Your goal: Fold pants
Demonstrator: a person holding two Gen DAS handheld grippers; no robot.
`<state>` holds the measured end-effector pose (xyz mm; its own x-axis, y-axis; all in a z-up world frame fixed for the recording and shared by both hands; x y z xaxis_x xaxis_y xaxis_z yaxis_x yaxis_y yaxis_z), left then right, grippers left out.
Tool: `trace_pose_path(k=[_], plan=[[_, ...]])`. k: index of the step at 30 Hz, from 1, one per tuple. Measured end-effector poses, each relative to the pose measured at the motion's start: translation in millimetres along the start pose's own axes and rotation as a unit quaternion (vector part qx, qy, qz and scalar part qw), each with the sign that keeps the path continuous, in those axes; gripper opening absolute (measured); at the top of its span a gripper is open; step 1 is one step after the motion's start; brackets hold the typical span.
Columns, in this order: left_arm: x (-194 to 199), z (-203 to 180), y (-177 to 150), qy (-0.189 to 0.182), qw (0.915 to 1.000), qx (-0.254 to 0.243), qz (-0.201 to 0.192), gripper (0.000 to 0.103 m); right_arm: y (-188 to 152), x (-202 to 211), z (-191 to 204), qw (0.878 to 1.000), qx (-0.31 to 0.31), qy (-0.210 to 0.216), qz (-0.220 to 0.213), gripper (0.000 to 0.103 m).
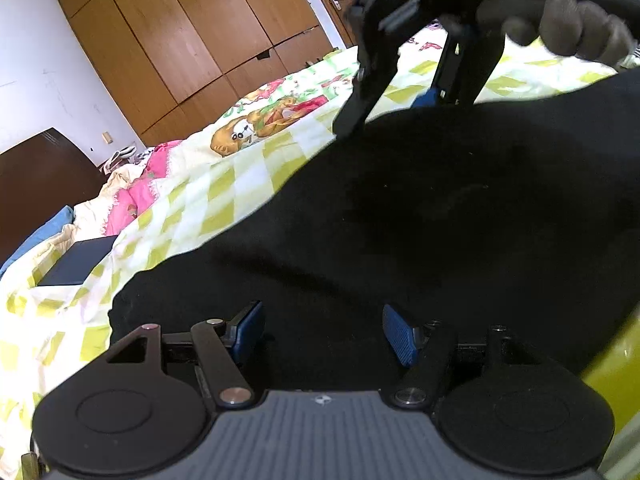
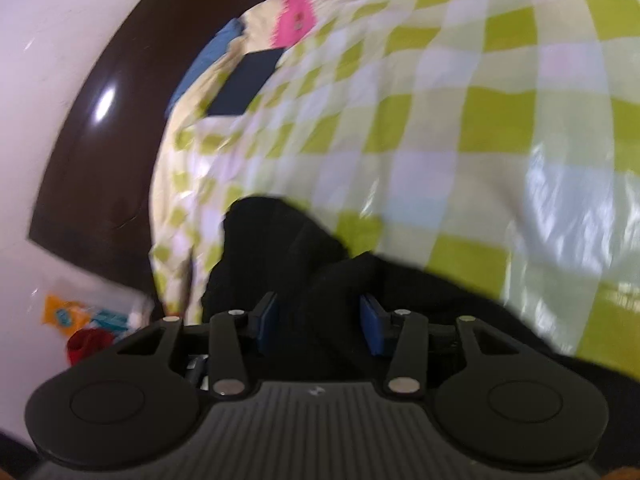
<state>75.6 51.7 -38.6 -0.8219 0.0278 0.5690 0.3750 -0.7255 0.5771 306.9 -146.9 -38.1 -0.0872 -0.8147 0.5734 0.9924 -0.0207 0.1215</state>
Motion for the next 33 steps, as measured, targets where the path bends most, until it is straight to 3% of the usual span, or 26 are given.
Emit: trace_pose_path(k=[4,9,11,13,15,19,22,25,28,30,33], plan=[[-2,3,2,-0.002,1.0,0.001,-0.002,0.079,-12,-2,8,1.0,0.012,0.008,0.023,0.048],[-2,4,2,-0.003,1.0,-0.003,-0.001,0.079,-13,-27,-1,0.998,-0.027,0.033,0.053,0.064],[-4,4,0,-0.003,1.0,-0.001,-0.001,0.079,-9,-26,-8,0.995,-0.058,0.07,0.025,0.065],[-4,5,0,-0.003,1.0,0.004,-0.001,0.079,-2,-21,-19,0.984,-0.109,0.138,-0.008,0.065],[-7,8,1,-0.005,1.0,0.005,-0.001,0.079,2,-22,-32,0.973,-0.159,0.168,-0.021,0.065],[-8,11,-1,-0.008,0.9999,0.006,-0.004,0.079,-1,-24,-46,0.965,-0.195,0.174,-0.036,0.054],[-10,12,-2,-0.007,0.9999,0.008,-0.005,0.079,-6,-20,-46,0.963,-0.193,0.184,-0.044,0.053],[-8,11,-3,-0.009,0.9999,0.004,-0.008,0.079,-4,-14,-42,0.981,-0.163,0.102,-0.035,0.052],[-8,12,-5,-0.01,0.9999,0.003,-0.011,0.079,0,-10,-41,0.988,-0.15,0.037,-0.009,0.052],[-9,11,-5,-0.009,0.9999,0.002,-0.011,0.079,3,-14,-42,0.987,-0.154,0.039,-0.004,0.052],[-9,10,-6,-0.008,0.9999,0.001,-0.012,0.079,7,-31,-44,0.972,-0.196,0.126,0.006,0.052]])
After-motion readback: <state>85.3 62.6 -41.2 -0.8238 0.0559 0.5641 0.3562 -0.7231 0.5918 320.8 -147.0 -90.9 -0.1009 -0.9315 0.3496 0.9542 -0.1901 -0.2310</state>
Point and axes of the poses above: each gripper's, at about its wrist camera, not at the fingertips, and x roughly against the way its jaws point, z to its left, y to its top, the point moved 2 cm from there along -x, roughly the way its jaws point, and after that the axes turned 14 degrees about -x, right-handed, at the moved point
